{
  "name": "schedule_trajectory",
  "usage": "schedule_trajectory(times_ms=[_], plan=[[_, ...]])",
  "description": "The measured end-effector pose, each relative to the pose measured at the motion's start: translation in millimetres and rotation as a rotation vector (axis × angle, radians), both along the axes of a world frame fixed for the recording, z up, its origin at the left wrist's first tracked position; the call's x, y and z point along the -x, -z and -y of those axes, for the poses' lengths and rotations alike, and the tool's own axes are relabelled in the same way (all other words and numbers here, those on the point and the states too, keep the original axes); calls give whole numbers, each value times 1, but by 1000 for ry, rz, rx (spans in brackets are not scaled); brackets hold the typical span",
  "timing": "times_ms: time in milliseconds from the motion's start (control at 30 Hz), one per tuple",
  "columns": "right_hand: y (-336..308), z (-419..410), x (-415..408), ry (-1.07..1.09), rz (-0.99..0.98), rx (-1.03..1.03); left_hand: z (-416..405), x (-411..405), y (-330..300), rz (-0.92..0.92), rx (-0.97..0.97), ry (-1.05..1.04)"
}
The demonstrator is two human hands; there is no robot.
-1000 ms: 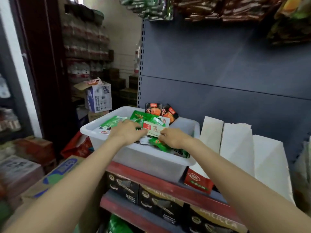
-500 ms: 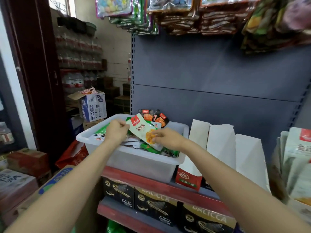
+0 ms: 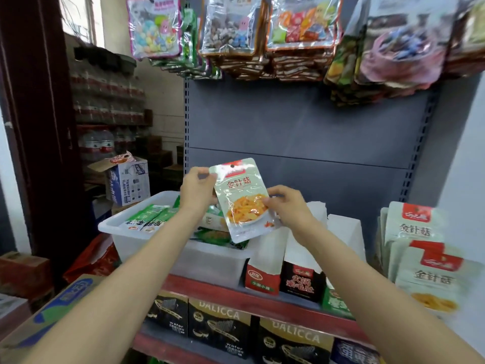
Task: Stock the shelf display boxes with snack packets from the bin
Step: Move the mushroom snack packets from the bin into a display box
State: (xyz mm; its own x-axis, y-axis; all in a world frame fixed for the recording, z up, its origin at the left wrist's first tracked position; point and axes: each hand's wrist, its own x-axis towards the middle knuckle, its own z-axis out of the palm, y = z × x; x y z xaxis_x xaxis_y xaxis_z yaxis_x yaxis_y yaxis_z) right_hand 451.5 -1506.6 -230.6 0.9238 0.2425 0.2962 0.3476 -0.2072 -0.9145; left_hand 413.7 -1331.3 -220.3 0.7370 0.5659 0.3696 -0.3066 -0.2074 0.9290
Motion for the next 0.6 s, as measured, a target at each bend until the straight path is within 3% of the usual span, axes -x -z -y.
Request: schedule_trajectory(times_ms=[67, 167, 600], plan=[[-4, 24, 5, 57, 11, -54, 25, 5, 0, -62, -8, 227], [-6, 67, 8, 158, 64, -55, 67, 4, 3, -167, -202, 432], [-25, 246, -6, 508, 261, 57, 243, -48, -12, 38, -372, 569]])
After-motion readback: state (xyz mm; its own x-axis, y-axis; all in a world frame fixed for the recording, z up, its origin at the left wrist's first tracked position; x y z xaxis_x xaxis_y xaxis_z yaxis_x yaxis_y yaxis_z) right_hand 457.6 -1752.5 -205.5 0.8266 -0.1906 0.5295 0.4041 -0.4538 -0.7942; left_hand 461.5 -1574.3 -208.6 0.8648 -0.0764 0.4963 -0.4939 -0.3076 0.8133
